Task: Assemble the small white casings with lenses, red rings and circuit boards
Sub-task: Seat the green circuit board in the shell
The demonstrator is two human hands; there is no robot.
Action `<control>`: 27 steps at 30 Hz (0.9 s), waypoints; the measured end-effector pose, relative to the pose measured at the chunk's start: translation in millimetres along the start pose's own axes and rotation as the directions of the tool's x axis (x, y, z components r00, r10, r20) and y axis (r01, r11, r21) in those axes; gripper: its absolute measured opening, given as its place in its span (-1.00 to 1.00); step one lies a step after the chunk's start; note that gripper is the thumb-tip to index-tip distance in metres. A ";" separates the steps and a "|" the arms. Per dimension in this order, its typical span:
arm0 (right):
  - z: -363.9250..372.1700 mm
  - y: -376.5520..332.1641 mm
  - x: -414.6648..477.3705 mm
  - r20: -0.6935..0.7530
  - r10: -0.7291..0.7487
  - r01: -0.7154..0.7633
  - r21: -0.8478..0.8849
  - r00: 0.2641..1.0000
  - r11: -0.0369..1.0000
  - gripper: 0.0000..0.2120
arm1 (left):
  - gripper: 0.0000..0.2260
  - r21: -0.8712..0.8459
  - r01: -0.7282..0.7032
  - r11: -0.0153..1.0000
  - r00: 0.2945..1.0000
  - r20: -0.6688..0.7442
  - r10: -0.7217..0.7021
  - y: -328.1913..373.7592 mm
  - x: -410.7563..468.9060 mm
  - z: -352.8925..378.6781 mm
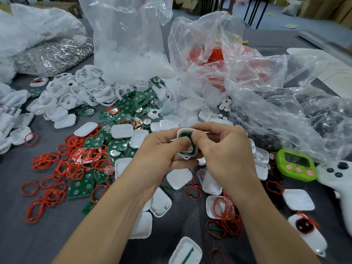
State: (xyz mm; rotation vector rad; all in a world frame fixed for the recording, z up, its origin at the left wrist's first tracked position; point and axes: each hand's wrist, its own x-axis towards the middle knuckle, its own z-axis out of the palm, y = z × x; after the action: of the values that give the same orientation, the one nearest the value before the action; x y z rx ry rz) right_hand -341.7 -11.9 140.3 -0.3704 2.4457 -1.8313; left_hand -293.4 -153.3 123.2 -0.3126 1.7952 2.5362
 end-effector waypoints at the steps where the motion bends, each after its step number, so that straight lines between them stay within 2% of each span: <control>1: 0.0 -0.1 -0.3 -0.008 -0.014 0.013 -0.008 1.000 1.000 -0.88 | -0.75 -0.004 0.001 1.000 1.000 -0.001 -0.001 0.1 -0.1 0.5; 4: 0.0 -0.4 0.0 -0.006 -0.023 0.023 -0.007 1.000 1.000 -0.88 | -0.75 -0.020 -0.002 1.000 1.000 -0.006 0.002 0.1 -0.3 1.6; 11: 1.0 1.8 3.5 0.019 0.033 -0.035 0.116 0.999 0.993 -0.80 | -0.77 -0.056 0.002 0.998 1.000 -0.021 -0.003 2.5 -2.4 4.7; 22: -2.3 0.7 0.5 0.125 -0.014 0.002 0.098 0.992 0.995 -0.76 | -0.78 -0.074 -0.007 0.997 0.997 -0.077 0.001 2.2 -3.1 6.1; 27: -1.3 -1.1 -0.4 0.093 -0.016 0.008 0.085 0.996 0.996 -0.78 | -0.79 -0.046 0.006 0.999 0.998 -0.069 -0.009 2.4 -3.6 4.8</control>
State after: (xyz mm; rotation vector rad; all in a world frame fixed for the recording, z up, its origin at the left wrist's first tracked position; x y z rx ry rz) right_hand -341.3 -10.9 141.8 -0.4549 2.3013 -1.8699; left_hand -290.9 -149.3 127.6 -0.4117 1.7569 2.5956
